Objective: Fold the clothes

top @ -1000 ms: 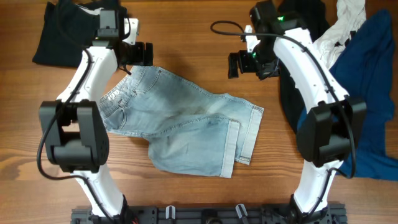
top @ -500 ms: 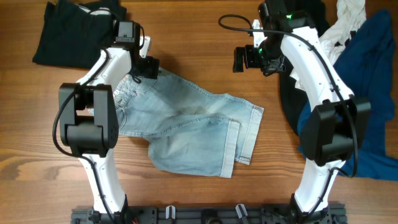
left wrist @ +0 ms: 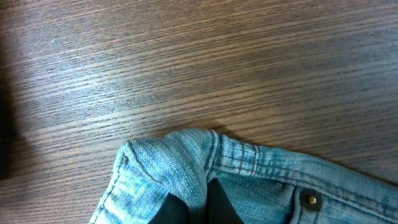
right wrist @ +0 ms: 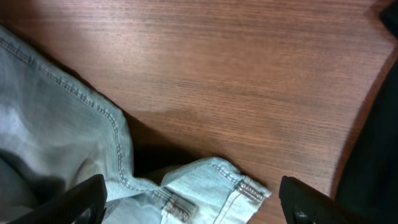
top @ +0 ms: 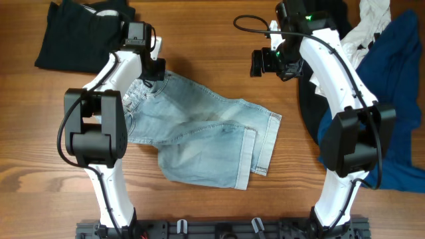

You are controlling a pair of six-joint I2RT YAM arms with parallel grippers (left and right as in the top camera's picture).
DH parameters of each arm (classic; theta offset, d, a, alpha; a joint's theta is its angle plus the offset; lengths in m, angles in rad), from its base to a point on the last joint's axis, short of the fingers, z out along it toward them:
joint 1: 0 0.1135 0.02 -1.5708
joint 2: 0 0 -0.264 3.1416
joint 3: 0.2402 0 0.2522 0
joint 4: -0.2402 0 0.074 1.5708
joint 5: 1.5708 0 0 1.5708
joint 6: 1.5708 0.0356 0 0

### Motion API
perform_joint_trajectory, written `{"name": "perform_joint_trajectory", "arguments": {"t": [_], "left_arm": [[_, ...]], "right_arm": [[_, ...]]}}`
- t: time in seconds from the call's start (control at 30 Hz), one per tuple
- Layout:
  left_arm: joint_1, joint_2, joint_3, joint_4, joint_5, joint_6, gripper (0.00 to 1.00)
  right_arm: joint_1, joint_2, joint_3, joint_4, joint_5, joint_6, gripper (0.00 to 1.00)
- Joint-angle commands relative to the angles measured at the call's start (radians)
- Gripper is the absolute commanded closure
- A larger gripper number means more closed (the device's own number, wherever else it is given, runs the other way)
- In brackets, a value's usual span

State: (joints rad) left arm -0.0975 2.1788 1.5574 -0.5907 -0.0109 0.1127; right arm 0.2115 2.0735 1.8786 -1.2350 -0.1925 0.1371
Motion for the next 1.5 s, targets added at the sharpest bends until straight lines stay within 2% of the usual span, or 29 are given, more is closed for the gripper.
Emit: {"name": "perform_joint_trajectory", "arguments": {"t": [0.0, 0.17, 0.33, 0.4, 0.7, 0.8, 0.9, 1.07, 1.2, 1.33, 1.43, 1.47], "left_arm": [[0.003, 0.01, 0.04, 0.011, -0.018, -0.091, 0.96], [0.026, -0.039, 0.11, -0.005, -0.017, -0.171, 0.96], [0.027, -0.104, 0.166, -0.016, -0.017, -0.174, 0.96], [0.027, -0.135, 0.167, -0.011, -0.017, -0.182, 0.96], [0.03, -0.201, 0.167, 0.004, -0.017, -0.227, 0.96], [0.029, -0.204, 0.167, 0.004, -0.017, -0.227, 0.96], [0.029, -0.204, 0.167, 0.003, -0.017, -0.226, 0.96], [0.029, -0.204, 0.167, -0.005, -0.017, -0.226, 0.96], [0.029, -0.204, 0.167, -0.02, -0.017, -0.226, 0.96], [0.029, -0.204, 0.167, -0.069, -0.017, -0.226, 0.96], [0.03, -0.204, 0.167, -0.1, -0.017, -0.226, 0.96], [0.029, -0.204, 0.167, -0.103, -0.017, -0.226, 0.96]], "right_arm": [[0.005, -0.022, -0.007, -0.011, -0.076, -0.116, 0.11], [0.005, -0.022, -0.032, -0.003, -0.127, -0.339, 0.1], [0.005, -0.018, -0.148, 0.06, -0.172, -0.465, 0.13], [0.005, -0.018, -0.207, 0.1, -0.213, -0.496, 0.18], [0.005, -0.018, -0.394, 0.29, -0.236, -0.526, 0.26], [0.005, -0.018, -0.45, 0.344, -0.187, -0.46, 0.28], [0.005, -0.018, -0.476, 0.399, -0.021, -0.301, 0.28], [0.005, -0.018, -0.476, 0.396, 0.201, -0.098, 0.27], [0.005, -0.018, -0.478, 0.323, 0.199, 0.011, 0.28], [0.012, -0.018, -0.489, 0.246, 0.165, 0.048, 0.31], [0.027, -0.018, -0.513, 0.231, 0.106, 0.046, 0.36], [0.033, -0.018, -0.523, 0.239, 0.101, 0.047, 0.41]]}}
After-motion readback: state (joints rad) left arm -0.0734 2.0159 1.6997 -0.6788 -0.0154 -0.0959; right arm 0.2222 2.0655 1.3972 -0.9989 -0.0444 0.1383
